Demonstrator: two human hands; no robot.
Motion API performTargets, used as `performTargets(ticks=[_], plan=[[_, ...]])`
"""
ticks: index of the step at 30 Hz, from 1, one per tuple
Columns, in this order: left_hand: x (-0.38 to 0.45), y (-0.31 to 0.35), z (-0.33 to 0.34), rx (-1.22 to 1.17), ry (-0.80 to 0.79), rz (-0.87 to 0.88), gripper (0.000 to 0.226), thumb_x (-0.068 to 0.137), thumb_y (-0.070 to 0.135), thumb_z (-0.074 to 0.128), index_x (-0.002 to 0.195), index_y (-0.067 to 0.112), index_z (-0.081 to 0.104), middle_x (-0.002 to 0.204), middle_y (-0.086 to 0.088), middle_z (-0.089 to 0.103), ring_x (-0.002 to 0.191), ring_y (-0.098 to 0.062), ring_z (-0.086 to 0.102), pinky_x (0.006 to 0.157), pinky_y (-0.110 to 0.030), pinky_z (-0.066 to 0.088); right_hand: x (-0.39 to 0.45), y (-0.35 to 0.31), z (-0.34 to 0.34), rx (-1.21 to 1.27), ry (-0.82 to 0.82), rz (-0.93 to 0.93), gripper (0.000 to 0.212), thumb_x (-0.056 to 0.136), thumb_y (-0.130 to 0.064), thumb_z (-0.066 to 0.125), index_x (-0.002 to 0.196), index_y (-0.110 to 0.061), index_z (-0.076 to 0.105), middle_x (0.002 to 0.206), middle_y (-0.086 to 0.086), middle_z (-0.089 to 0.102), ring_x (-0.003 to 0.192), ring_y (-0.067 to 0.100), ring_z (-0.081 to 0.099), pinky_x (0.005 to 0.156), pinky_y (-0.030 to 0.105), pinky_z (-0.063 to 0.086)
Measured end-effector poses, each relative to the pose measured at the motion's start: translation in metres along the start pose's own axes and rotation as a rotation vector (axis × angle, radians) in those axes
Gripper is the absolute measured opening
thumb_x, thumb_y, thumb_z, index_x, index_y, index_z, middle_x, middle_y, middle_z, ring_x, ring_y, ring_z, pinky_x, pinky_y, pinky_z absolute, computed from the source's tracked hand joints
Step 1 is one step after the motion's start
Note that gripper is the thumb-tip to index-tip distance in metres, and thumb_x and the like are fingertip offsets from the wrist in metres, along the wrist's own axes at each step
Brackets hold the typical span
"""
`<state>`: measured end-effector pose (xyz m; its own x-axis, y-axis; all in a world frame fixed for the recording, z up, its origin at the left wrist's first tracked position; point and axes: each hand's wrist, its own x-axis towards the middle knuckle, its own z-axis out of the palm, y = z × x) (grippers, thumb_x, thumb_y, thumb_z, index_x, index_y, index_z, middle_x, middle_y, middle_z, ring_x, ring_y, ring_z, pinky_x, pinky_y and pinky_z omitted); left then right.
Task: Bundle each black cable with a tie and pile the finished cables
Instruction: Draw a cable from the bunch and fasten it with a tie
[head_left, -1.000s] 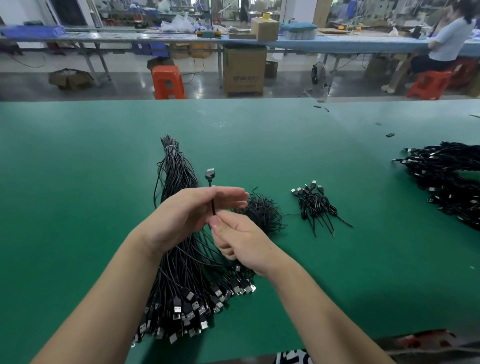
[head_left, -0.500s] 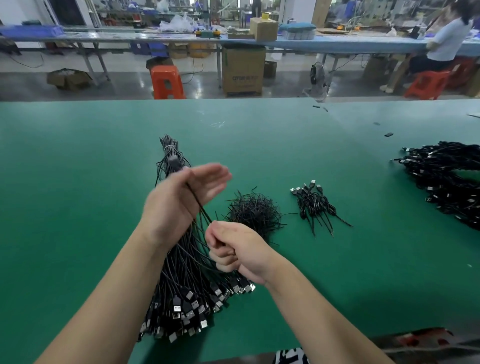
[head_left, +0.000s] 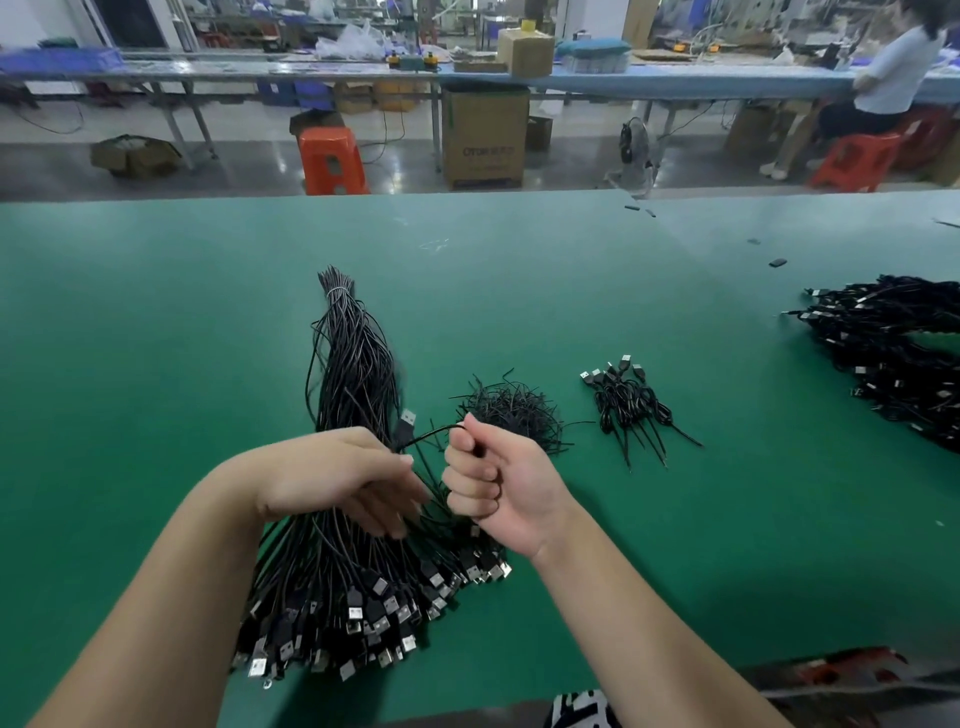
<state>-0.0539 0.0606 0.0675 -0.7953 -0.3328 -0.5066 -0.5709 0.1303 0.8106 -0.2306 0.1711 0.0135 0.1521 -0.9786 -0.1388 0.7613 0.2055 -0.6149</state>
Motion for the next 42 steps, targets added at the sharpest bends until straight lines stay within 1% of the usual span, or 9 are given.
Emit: performTargets(ticks=[4,11,16,19,23,29,34,39,42], plan=[[0.011,-0.005,0.006,0.185,0.176,0.087,0.038,0.106,0.034,0.041,0.116,0.015,0.073,0.114,0.009,0.074,0.11,0.0,0.065,0.112,-0.032,0.042,-0.001,0.008,0.013,-0.059,-0.006,-0.033,0.034,0.104,-0.032,0.042,0.075,-0.019,0.056,0.057,-0.008,0.025,0.045,0.007,0.019,0.04,0.019,0.018],[0.033,0.001,0.029,-0.62,0.587,0.502,0.05,0.103,0.04,0.033,0.126,0.004,0.06,0.121,-0.01,0.071,0.12,-0.021,0.064,0.106,-0.032,0.049,-0.001,0.031,0.023,-0.124,-0.037,-0.014,0.034,0.107,-0.031,0.038,0.078,-0.019,0.051,0.056,-0.007,0.025,0.046,0.008,0.018,0.041,0.019,0.018],[0.014,0.012,0.007,-1.315,0.382,0.714,0.046,0.104,0.033,0.038,0.108,0.001,0.072,0.089,-0.009,0.074,0.071,-0.012,0.071,0.056,-0.02,0.055,0.0,0.05,0.012,-0.032,0.082,0.01,0.039,0.106,-0.032,0.041,0.071,-0.022,0.052,0.055,-0.007,0.022,0.046,0.008,0.016,0.041,0.02,0.015],[-0.004,0.006,0.006,-1.043,-0.121,0.707,0.042,0.104,0.024,0.042,0.108,-0.01,0.067,0.053,-0.019,0.046,0.038,-0.014,0.043,0.043,-0.016,0.039,0.004,0.046,0.007,0.133,0.09,0.012,0.036,0.1,-0.032,0.046,0.067,-0.021,0.055,0.05,-0.009,0.025,0.044,0.008,0.015,0.039,0.02,0.013],[-0.012,-0.001,-0.002,-0.297,-0.167,0.375,0.05,0.103,0.029,0.041,0.108,-0.012,0.069,0.071,-0.028,0.068,0.034,-0.013,0.049,0.033,-0.018,0.031,0.005,0.039,0.006,0.06,0.096,0.023,0.04,0.101,-0.033,0.045,0.065,-0.023,0.057,0.05,-0.011,0.028,0.043,0.007,0.014,0.039,0.019,0.016],[-0.005,0.001,0.008,0.059,0.057,-0.034,0.046,0.107,0.031,0.039,0.098,0.003,0.074,0.093,-0.019,0.075,0.08,-0.032,0.074,0.073,-0.035,0.06,0.001,0.04,0.006,-0.218,0.138,-0.047,0.033,0.101,-0.032,0.047,0.072,-0.022,0.058,0.057,-0.006,0.028,0.046,0.009,0.019,0.043,0.021,0.018],[0.009,0.003,0.016,0.606,0.451,-0.077,0.048,0.104,0.049,0.038,0.103,0.015,0.072,0.086,-0.002,0.072,0.076,-0.013,0.065,0.076,-0.031,0.052,0.0,0.048,0.004,-0.178,0.144,-0.064,0.031,0.105,-0.031,0.044,0.078,-0.02,0.056,0.058,-0.004,0.029,0.047,0.01,0.023,0.043,0.021,0.023],[0.023,0.004,0.027,0.499,0.62,0.105,0.051,0.103,0.053,0.034,0.114,0.018,0.069,0.11,0.005,0.074,0.077,-0.008,0.067,0.081,-0.034,0.056,-0.001,0.059,0.001,-0.064,0.161,-0.051,0.032,0.104,-0.034,0.047,0.077,-0.018,0.052,0.057,-0.004,0.03,0.047,0.01,0.024,0.046,0.022,0.025],[0.031,0.013,0.036,-0.064,0.775,0.396,0.052,0.1,0.055,0.035,0.129,0.021,0.062,0.127,0.008,0.068,0.11,-0.011,0.067,0.098,-0.034,0.054,-0.002,0.066,0.001,-0.049,0.126,-0.036,0.031,0.1,-0.036,0.05,0.075,-0.018,0.051,0.056,-0.005,0.028,0.048,0.01,0.023,0.045,0.022,0.024]])
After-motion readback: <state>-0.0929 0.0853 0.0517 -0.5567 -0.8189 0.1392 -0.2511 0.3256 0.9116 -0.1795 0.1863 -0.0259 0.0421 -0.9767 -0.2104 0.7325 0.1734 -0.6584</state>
